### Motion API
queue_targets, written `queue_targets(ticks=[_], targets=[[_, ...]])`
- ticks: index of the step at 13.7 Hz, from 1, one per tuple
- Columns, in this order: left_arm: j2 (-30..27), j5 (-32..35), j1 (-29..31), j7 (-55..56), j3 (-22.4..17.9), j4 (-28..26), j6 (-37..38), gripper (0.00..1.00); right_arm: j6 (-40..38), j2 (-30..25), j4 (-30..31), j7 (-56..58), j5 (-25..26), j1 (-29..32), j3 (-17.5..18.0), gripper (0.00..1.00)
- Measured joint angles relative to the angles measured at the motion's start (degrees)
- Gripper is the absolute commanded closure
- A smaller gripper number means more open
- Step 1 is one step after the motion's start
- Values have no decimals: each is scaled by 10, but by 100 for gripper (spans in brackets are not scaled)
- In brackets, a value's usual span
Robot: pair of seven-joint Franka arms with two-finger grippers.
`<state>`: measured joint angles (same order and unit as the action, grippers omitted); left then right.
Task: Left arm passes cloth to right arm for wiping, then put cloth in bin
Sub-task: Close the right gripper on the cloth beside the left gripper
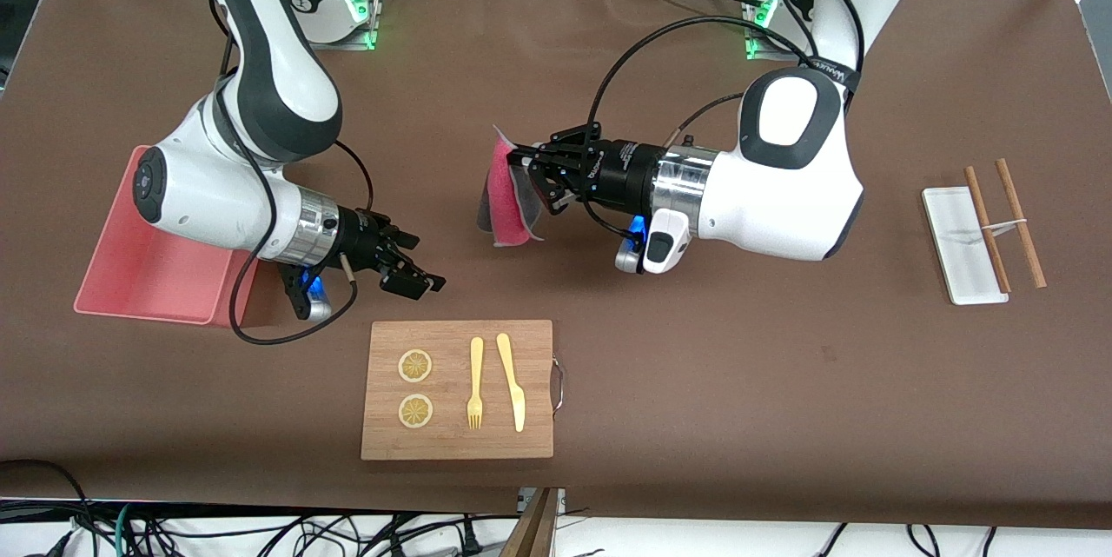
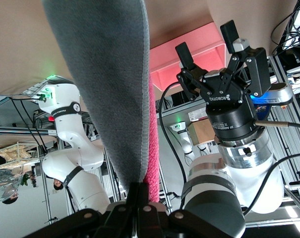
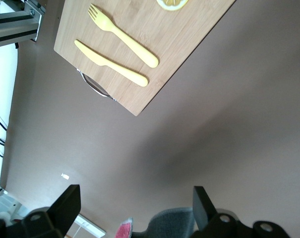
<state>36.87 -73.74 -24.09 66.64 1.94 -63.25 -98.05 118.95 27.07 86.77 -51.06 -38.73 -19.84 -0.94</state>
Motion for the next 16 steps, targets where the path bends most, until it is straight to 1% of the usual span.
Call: queue_targets(ticks=[2, 5, 7, 11, 14, 15, 16], targets=[[0, 0, 1, 1, -1, 0, 0, 100, 12, 9, 0, -9, -16, -12, 5, 0], [-1, 0, 1, 1, -1, 0, 0, 100, 47, 16, -1, -38, -18, -37, 8, 0], [-1, 0, 1, 1, -3, 0, 0, 100, 48, 17, -2, -43, -20, -43, 11, 0], [-1, 0, 1, 2, -4, 0, 0, 100, 48, 17, -2, -57, -49, -43, 26, 0], [-1, 0, 1, 2, -4, 0, 0, 100, 47, 18, -2, -78, -50, -46, 36, 0], [-1, 0, 1, 2, -4, 0, 0, 100, 47, 19, -2, -82, -51, -49, 38, 2], [-1, 0, 2, 2, -4, 0, 0, 100, 47, 22, -2, -84, -51, -54, 39, 18]])
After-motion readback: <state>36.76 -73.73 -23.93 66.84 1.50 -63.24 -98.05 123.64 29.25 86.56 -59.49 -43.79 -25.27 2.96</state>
